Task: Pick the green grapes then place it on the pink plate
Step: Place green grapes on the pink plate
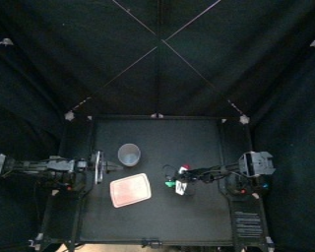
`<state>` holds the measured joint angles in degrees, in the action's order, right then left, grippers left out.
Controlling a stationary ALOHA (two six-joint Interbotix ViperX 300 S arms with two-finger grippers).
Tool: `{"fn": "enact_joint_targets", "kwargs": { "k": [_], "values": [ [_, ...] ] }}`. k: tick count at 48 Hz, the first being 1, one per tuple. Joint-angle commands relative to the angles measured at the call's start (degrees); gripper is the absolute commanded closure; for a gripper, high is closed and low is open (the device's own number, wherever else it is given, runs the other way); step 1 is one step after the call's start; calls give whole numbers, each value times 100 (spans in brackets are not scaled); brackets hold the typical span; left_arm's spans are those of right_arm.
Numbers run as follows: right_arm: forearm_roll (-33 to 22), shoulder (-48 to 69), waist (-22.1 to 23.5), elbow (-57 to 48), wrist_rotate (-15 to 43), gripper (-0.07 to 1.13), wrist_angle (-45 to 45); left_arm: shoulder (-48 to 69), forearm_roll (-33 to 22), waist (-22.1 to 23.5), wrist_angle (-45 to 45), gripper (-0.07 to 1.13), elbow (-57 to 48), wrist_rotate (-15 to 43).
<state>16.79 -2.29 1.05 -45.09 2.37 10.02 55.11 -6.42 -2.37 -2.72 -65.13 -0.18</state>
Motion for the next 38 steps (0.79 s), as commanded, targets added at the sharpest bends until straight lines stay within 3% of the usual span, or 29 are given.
{"fn": "enact_joint_targets", "kwargs": {
  "k": [1,11,19,28,38],
  "values": [
    [9,97,26,123,-9,37,-18,-18,0,9,-53,94,79,9],
    [-149,202,-105,738,-97,39,-26,-18,9,9,-70,94,79,9],
    [-782,44,-158,1582,-62,39,-26,-18,18,0,-141,94,79,9],
    [-1283,-967,-158,2681,-70,39,-149,9,26,-35,-132,94,53,18],
    [-1397,-2101,-246,3929,-70,39,193,44,35,-114,-132,94,44,18]
  ]
}}
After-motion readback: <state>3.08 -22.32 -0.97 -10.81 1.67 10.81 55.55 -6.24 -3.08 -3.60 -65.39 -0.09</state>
